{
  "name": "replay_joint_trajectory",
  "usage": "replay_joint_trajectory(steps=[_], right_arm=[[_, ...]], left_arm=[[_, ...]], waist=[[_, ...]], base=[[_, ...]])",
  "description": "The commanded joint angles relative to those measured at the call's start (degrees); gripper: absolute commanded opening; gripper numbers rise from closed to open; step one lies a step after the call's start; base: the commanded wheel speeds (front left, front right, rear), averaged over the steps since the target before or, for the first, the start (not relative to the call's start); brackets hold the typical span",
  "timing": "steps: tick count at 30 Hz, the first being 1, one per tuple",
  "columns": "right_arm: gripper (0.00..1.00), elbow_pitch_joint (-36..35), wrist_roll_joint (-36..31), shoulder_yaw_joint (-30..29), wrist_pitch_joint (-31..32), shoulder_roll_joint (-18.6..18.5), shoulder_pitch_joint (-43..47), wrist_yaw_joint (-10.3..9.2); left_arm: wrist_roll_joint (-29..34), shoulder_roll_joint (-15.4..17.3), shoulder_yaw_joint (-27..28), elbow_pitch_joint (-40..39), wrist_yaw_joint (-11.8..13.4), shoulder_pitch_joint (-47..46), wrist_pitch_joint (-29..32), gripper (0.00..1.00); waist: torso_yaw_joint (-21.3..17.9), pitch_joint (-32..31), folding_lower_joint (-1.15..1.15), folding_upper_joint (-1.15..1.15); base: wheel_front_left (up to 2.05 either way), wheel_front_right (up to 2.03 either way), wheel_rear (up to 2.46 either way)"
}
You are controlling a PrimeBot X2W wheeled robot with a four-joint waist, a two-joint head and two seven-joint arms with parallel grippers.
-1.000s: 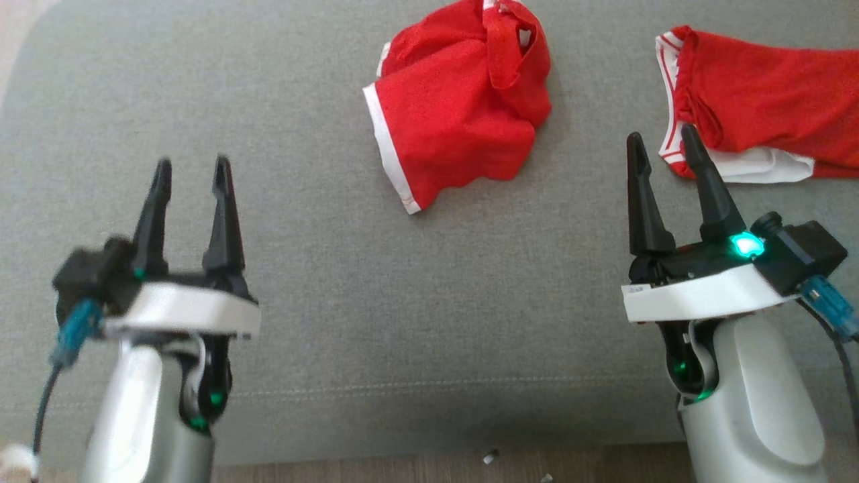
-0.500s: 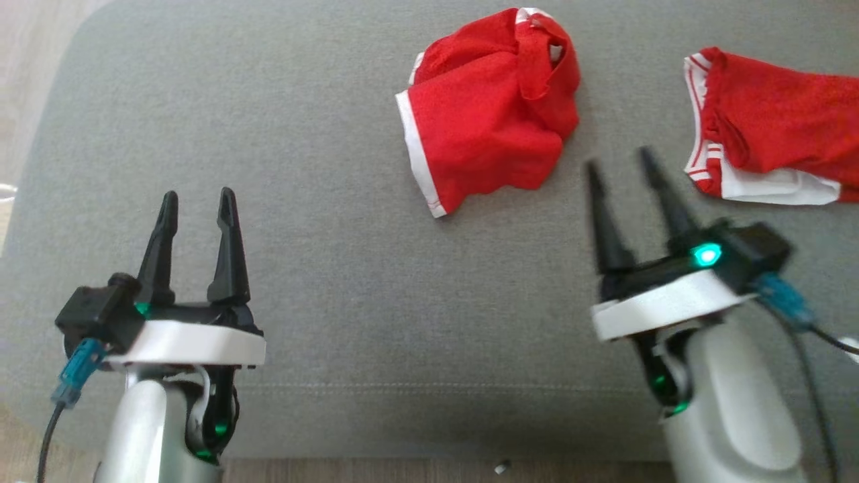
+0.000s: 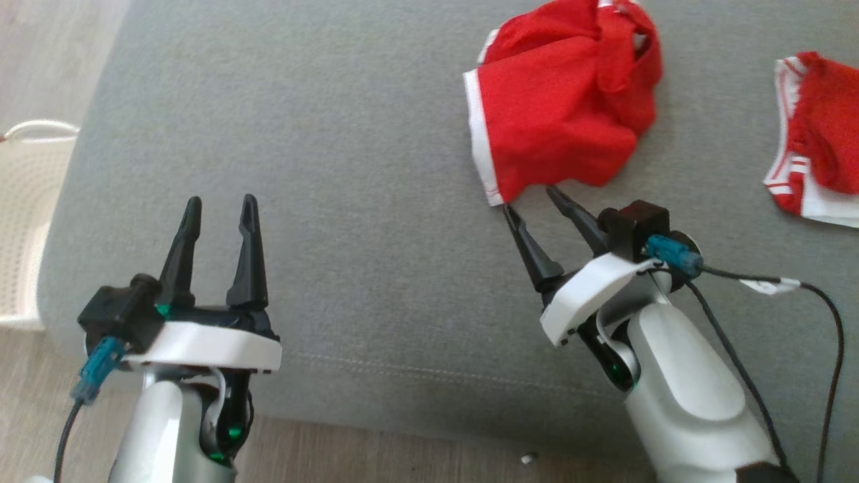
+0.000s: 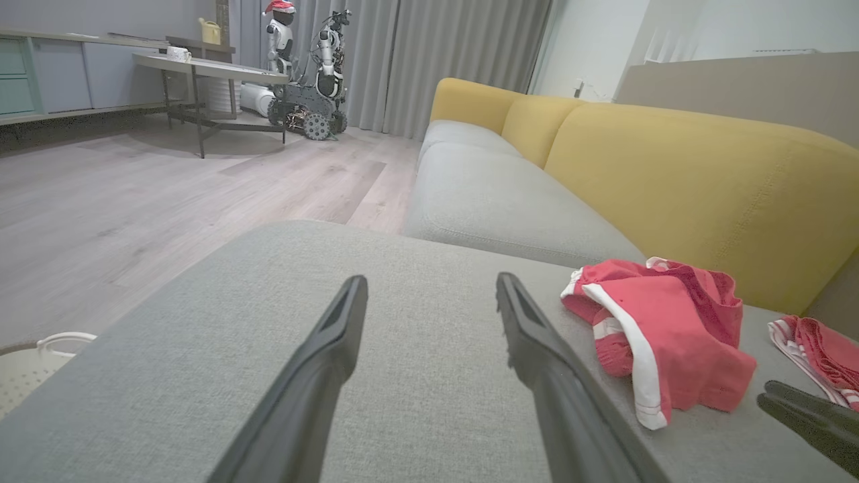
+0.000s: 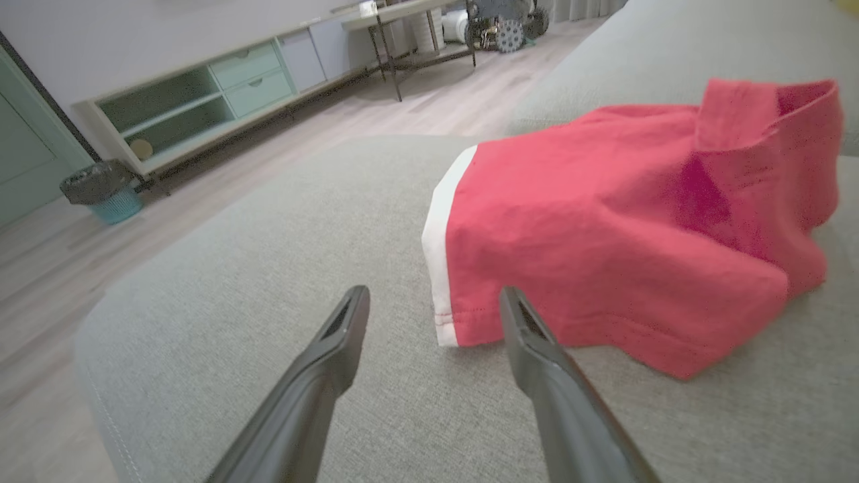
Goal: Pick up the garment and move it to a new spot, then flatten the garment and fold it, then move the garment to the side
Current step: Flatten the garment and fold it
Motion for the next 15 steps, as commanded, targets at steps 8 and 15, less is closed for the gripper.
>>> replay_joint_trajectory(steps=[8,15], right_arm=[[1.00,9.2,-3.7,-1.5,-1.0,0.8,-7.4,0.20],[1.00,15.9,-6.1,-4.0,-1.6,1.2,-11.1,0.20]], left_arm=[[-2.2,0.5,-0.4,-1.2,1.2,-2.9,-0.3,1.00],[-3.7,0.5,-2.5,-1.3,2.1,-3.8,-0.3,1.00]], waist=[[4.8,2.9,0.00,0.00],[7.2,4.7,0.00,0.00]], base=[[0.00,0.00,0.00],[0.00,0.00,0.00]])
